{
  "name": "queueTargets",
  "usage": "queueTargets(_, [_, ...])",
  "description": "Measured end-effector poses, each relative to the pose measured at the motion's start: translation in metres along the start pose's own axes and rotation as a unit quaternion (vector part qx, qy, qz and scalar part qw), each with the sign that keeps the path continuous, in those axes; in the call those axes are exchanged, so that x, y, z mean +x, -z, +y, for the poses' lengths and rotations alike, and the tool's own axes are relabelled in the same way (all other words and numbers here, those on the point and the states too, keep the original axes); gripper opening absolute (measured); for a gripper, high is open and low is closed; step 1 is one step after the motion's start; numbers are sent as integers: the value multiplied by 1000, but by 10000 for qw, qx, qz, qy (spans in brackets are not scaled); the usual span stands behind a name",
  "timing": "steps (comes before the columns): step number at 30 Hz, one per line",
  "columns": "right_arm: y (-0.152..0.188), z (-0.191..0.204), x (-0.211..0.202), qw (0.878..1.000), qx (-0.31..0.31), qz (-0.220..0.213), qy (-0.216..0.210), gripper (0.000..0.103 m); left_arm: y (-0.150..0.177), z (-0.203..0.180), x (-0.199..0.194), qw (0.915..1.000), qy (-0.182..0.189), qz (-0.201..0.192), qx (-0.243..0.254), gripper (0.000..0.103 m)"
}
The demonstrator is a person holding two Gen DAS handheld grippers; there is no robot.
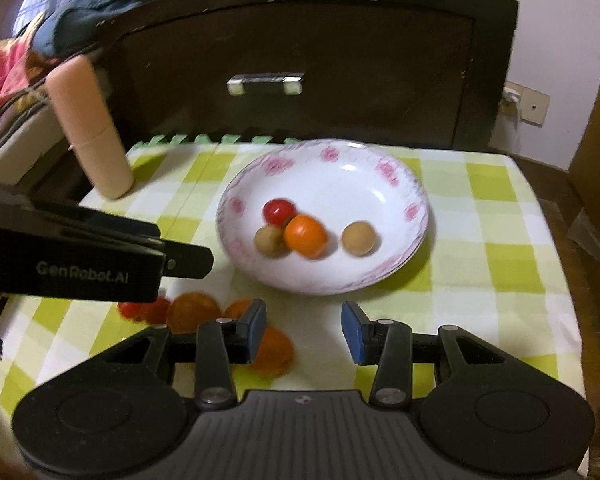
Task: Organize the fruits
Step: 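Move both tools back to the remaining fruits and grasp an orange with the right tool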
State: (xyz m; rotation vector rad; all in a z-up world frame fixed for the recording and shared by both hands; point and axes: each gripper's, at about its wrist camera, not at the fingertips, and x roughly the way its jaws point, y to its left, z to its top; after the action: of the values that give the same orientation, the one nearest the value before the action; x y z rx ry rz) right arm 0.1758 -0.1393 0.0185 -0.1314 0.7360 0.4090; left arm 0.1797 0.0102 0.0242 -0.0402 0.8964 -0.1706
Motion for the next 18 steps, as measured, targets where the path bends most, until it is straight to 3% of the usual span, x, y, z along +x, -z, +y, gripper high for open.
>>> queueTargets(18, [12,11,20,9972,-431,573,-220,41,24,21,-14,9994,-60,339,-37,65])
